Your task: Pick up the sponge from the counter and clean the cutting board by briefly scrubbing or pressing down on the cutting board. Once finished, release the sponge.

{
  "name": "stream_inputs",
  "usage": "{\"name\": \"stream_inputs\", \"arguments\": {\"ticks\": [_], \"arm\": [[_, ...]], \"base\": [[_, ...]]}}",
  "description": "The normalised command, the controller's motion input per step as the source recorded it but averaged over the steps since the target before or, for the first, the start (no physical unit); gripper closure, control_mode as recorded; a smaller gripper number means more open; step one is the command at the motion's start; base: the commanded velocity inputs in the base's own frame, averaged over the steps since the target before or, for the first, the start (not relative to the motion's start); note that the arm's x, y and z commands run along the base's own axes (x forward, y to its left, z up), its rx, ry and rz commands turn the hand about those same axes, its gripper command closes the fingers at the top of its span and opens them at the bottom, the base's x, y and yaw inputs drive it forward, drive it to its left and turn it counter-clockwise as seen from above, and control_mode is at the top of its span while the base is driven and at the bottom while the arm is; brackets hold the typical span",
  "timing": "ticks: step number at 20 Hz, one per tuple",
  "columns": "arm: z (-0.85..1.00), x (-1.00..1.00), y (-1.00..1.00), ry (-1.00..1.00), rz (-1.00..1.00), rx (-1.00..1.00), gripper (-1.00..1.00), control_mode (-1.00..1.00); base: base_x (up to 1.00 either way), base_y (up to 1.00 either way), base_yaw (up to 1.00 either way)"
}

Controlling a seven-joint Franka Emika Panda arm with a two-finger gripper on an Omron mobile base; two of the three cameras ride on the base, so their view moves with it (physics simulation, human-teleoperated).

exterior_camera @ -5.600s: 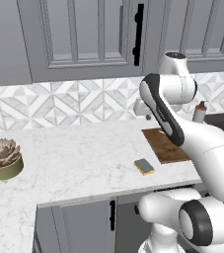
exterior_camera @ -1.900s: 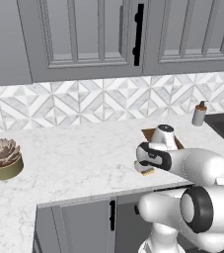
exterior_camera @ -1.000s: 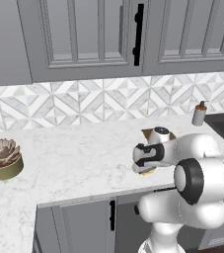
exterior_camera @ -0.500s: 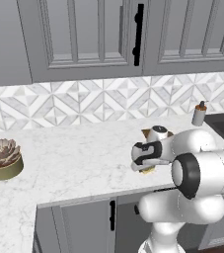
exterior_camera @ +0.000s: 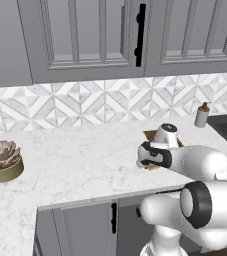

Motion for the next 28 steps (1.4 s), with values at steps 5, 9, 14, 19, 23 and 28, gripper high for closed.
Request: {"name": "stream_inputs", "arguments": {"ticks": [5,9,14,19,23,28], "arm": [[0.27,0.32,-0.41,-0.01,-0.04,0.00,1.00,-1.00],[0.08,0.49,-0.64,0.00,-0.04,0.00,1.00,-1.00],[0.01,0.38,-0.76,0.00,-0.02,0.01,1.00,-1.00],[-0.01,0.19,-0.25,0.00,0.00,0.00,1.00,-1.00],[-0.17,0.21,0.00,0.00,0.00,0.00,1.00,-1.00],[-0.36,0.27,-0.03,0.00,0.00,0.00,1.00,-1.00]], "base": [[0.00,0.00,0.00],[0.00,0.00,0.00],[0.00,0.00,0.00],[0.00,0.00,0.00],[0.00,0.00,0.00],[0.00,0.00,0.00]]}}
